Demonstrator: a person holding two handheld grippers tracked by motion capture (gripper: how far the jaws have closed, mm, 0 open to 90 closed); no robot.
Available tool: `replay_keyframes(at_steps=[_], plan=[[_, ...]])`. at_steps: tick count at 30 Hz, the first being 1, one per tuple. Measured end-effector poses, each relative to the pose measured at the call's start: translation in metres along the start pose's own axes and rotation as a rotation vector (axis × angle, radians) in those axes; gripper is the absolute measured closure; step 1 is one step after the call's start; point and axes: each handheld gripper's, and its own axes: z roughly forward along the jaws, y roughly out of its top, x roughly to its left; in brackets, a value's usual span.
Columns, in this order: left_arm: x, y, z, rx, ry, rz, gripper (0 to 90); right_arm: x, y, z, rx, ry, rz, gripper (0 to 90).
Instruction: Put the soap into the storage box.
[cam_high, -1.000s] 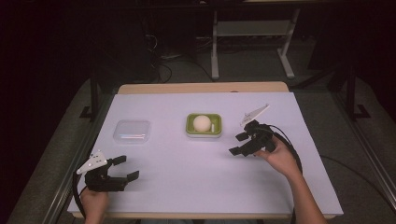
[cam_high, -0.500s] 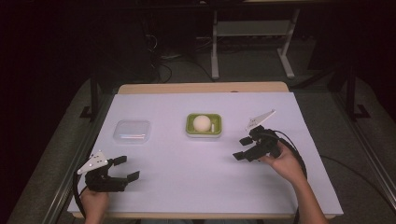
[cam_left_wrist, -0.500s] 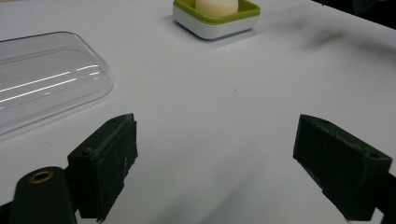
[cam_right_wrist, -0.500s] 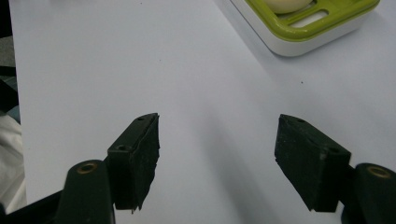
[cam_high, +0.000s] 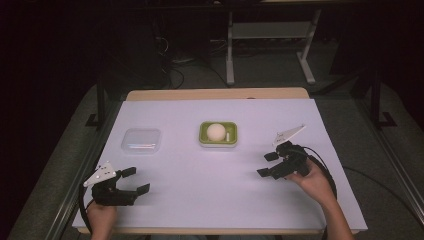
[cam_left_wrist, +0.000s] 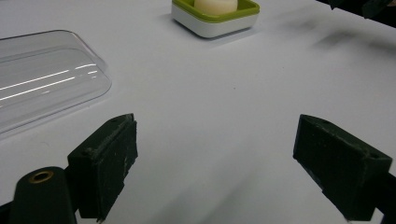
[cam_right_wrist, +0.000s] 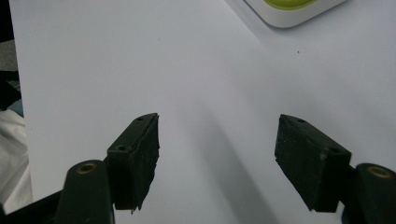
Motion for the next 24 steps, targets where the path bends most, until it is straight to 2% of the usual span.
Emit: replay_keyframes(at_steps=[24], plan=[[-0.002, 0.0, 0.001, 0.004, 0.001, 0.008, 13.2, 0.007, -0.037, -0.002, -0.001, 0.009, 0.037, 30.2]])
